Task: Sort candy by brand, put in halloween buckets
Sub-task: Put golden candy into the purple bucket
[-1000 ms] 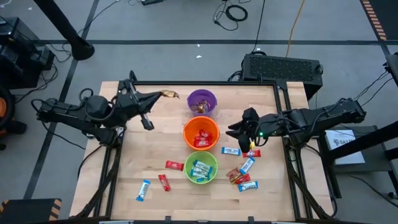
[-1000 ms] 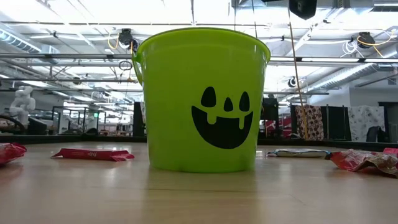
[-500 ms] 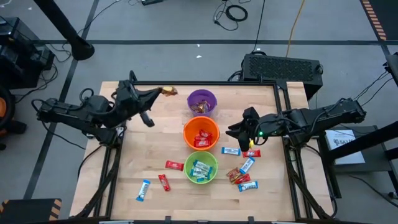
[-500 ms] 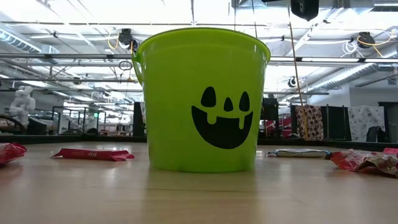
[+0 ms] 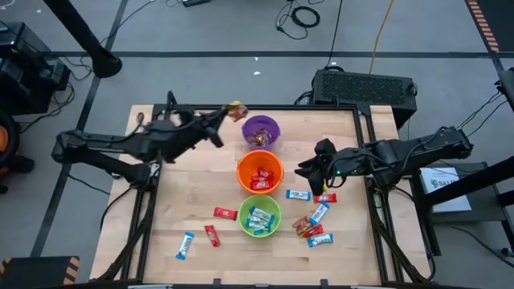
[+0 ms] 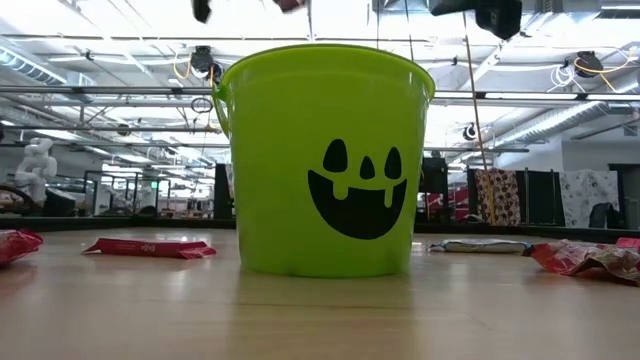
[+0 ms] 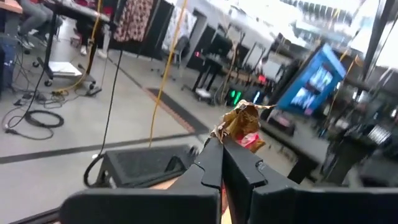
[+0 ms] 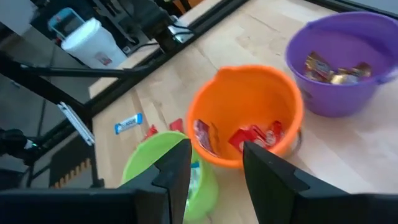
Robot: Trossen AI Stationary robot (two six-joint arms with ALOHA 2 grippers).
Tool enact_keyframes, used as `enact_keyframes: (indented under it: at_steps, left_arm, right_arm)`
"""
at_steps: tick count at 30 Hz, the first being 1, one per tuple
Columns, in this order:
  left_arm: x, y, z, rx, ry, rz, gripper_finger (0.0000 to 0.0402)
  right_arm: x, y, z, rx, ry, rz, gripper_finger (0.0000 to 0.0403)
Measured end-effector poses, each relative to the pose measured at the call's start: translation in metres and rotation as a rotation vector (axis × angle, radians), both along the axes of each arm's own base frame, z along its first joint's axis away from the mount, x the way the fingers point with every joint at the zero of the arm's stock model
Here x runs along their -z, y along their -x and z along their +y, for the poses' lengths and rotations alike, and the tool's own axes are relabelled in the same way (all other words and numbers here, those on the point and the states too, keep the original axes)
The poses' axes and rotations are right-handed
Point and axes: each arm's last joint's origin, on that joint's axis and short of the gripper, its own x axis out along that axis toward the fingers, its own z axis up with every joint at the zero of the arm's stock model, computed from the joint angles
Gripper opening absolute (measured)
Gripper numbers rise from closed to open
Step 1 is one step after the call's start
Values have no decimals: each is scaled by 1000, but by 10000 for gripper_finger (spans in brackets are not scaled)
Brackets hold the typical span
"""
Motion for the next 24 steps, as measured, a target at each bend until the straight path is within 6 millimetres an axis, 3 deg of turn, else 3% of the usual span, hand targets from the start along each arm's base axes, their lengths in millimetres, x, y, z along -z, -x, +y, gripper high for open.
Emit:
enact_keyframes:
  at_steps: [9,17,20,24]
  left_arm:
    - [57,-50,60,35,138,145,7]
    - [101,-70,93,175,240,275,8]
    - [109,-72,96,161,270,301,29]
    - [114,-71,99,145,283,337,92]
  right_arm:
    - [-3,26,-20,58,24,78,137]
    - [-6,45,-32,101,41,114,137]
    - [-5,49,-32,81,29,139,137]
    - [2,54,-30,20,-34,231,137]
